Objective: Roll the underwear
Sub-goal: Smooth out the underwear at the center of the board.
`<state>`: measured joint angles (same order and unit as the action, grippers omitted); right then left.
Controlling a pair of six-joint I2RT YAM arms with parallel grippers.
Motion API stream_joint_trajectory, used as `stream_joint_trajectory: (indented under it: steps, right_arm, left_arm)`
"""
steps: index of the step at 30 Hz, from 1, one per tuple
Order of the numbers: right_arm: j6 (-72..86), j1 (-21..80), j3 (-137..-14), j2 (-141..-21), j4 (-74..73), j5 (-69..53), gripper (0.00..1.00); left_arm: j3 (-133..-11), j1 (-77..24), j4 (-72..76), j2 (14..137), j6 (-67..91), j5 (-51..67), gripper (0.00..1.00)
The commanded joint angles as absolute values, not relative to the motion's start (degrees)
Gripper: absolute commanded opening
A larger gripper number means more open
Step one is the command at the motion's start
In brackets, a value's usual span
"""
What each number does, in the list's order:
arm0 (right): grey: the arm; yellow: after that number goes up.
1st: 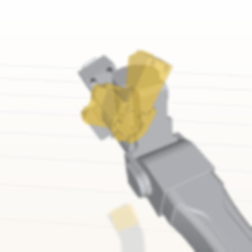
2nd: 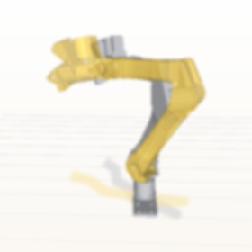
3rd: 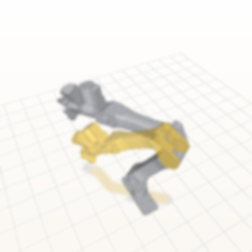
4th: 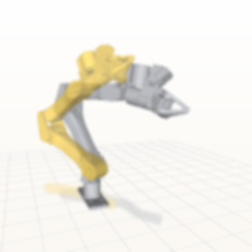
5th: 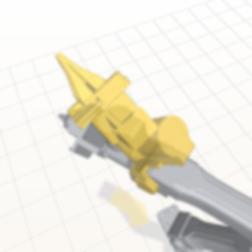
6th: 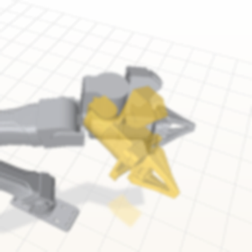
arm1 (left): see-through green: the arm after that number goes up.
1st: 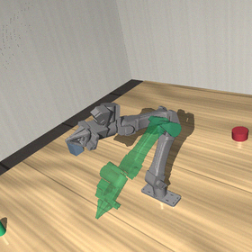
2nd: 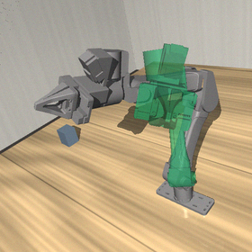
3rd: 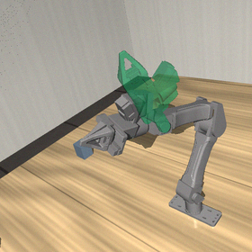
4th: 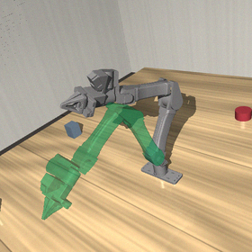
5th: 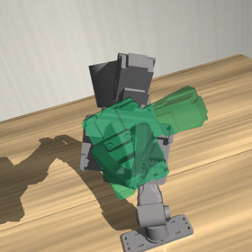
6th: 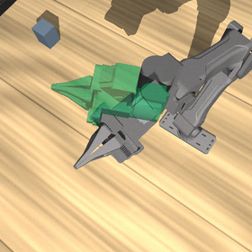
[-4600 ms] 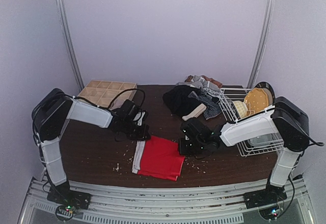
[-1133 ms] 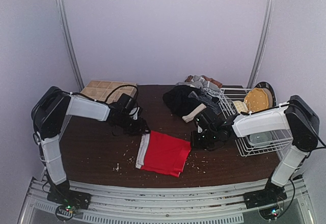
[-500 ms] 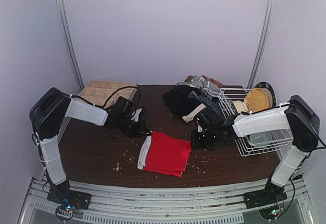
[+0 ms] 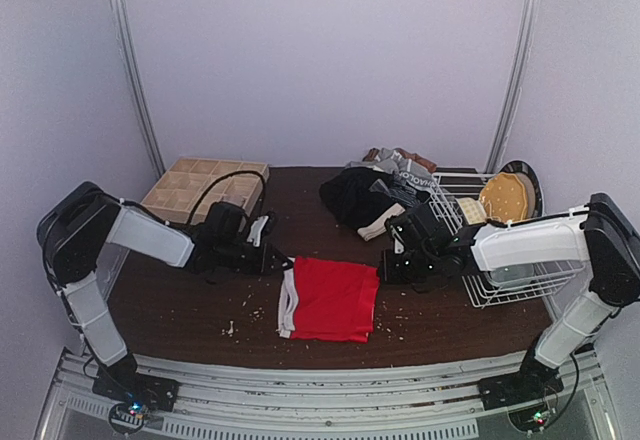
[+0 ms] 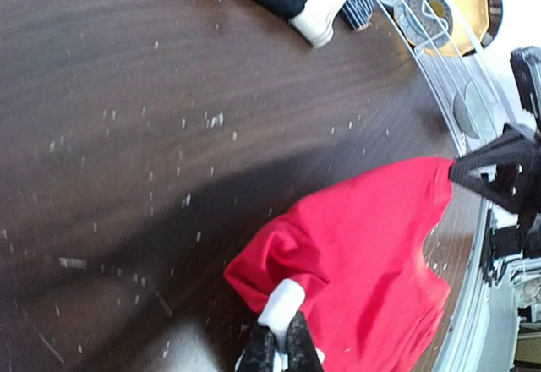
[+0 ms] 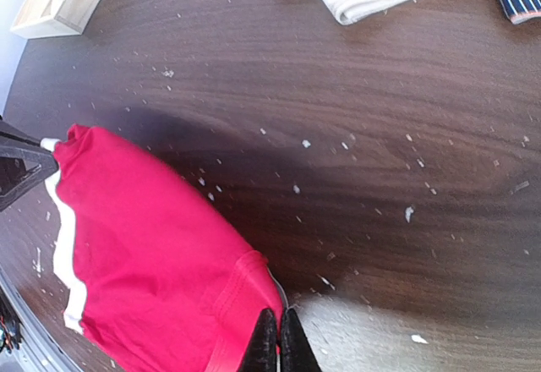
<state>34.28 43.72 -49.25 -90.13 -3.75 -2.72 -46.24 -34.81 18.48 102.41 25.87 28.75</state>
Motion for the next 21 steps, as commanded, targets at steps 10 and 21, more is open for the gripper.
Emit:
stream_joint_trajectory:
  steps: [10,21]
  right_arm:
    - [31.61,45.66,-42.29,-84.98,1.45,-1.82,0.0]
    - [29.13,48.68,-41.86,-82.87,2.91,-2.76,0.0]
  left_arm:
    - [-38.31,-38.74,28.72,96.53,16.22,26.58,0.0]
    - [-35.55,-43.04,30.49,92.73,12.09,24.3,0.0]
